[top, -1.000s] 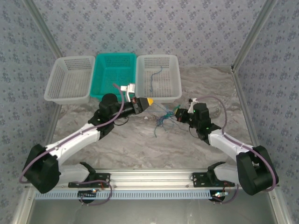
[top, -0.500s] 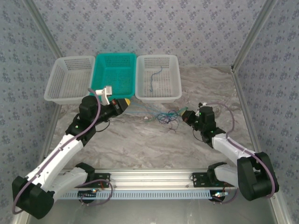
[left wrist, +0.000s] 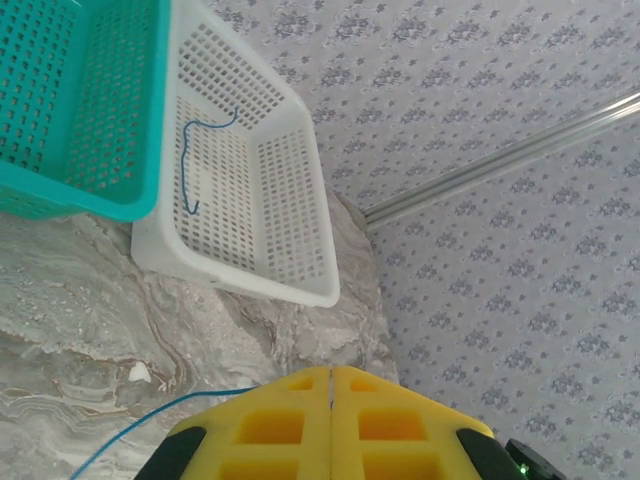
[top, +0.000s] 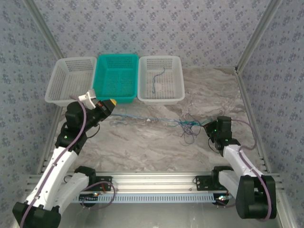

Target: Untangle the cables

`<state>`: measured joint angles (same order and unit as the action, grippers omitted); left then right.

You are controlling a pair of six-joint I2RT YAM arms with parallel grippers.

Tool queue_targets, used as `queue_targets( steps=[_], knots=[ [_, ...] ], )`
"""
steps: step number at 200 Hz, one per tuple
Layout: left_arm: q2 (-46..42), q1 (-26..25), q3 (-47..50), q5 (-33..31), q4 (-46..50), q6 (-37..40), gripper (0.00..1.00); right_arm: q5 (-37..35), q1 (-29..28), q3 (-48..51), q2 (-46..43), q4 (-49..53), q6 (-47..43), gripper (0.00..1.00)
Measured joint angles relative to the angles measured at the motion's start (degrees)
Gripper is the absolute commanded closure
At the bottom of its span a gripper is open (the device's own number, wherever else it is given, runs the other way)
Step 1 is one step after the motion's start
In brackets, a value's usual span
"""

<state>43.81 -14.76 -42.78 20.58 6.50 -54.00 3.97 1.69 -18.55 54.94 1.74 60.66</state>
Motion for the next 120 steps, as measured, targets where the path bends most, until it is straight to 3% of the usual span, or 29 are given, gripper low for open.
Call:
queue_targets(
  steps=[12,37,72,86,120],
  knots=[
    [-0.46,1.36,-0.02,-0.11,1.81,0.17,1.00,-0.11,2.49,-0.04,-0.09,1.66,0.66,1.00],
    [-3.02,7.91,-2.43,-5.81,6.73,0.61,1.00,-9.27,9.94,0.04,0.83,7.45,2.05,1.00],
    [-6.12,13.62,-5.73,-9.94,10.60,1.01,1.00,-12.15,12.85,0.04,0.98,10.19,2.71,1.00],
    [-6.51,14.29,-5.70,-8.83,9.66,0.81,1.00,-11.32,12.96,0.02,0.98,9.27,1.68,1.00],
    [-1.57,13.38,-5.81,0.68,-0.33,-1.14,1.00,-7.10,9.64,-2.38,0.94,8.44,-4.70,1.00]
  ],
)
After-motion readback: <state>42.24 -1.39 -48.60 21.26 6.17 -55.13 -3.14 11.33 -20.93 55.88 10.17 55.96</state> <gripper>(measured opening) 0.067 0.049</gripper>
